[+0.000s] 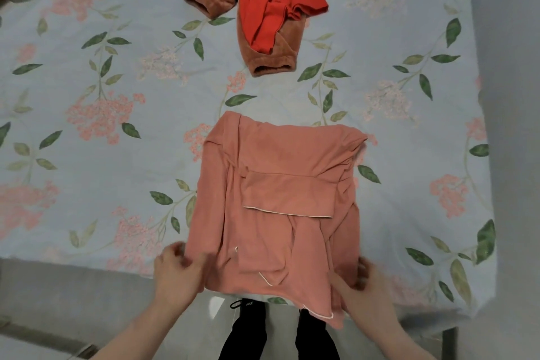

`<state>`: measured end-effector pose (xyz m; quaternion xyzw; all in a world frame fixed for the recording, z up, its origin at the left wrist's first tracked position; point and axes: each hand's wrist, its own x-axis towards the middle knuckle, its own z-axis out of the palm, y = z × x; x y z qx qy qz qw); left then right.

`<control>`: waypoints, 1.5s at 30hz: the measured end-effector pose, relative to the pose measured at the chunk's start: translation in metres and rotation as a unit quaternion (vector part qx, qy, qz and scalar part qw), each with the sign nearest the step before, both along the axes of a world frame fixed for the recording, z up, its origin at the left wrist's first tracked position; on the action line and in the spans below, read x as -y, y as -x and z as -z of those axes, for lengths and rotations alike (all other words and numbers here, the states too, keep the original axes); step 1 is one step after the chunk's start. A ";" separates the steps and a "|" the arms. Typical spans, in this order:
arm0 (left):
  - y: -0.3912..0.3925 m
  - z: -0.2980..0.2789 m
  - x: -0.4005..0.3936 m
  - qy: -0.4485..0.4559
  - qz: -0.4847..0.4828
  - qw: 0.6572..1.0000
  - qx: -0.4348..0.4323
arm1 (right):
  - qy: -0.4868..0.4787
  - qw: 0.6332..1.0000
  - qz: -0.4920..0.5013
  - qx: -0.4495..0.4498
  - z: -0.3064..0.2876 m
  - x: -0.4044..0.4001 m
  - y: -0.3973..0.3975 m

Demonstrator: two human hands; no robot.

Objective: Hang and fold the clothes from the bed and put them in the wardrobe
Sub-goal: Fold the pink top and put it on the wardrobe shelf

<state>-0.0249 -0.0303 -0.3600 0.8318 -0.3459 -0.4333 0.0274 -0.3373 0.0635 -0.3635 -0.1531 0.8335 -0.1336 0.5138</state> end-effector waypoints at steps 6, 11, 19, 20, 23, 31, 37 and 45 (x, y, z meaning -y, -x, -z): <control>0.004 -0.005 -0.021 -0.075 -0.064 0.987 -0.129 | -0.075 0.996 -0.007 0.053 0.004 -0.012 -0.022; 0.013 -0.024 -0.007 -0.050 -0.167 0.972 -0.160 | -0.051 0.996 0.052 0.059 -0.017 0.005 -0.021; 0.038 -0.089 0.058 0.054 -0.193 0.952 -0.230 | 0.041 0.964 0.213 0.153 -0.076 0.068 0.020; 0.042 -0.092 0.070 0.070 -0.194 0.949 -0.239 | 0.066 0.954 0.222 0.193 -0.082 0.080 0.028; 0.056 -0.094 0.116 0.099 -0.226 0.931 -0.271 | 0.099 0.927 0.242 0.270 -0.089 0.119 0.042; 0.082 -0.051 0.225 0.070 -0.284 0.905 -0.310 | 0.052 0.933 0.274 0.226 -0.052 0.217 0.075; 0.087 -0.027 0.233 0.089 -0.137 0.969 -0.186 | 0.136 0.979 0.146 0.037 -0.031 0.224 0.063; 0.119 -0.007 0.160 0.255 0.485 0.836 -0.033 | 0.347 0.858 -0.286 -0.249 0.002 0.176 0.030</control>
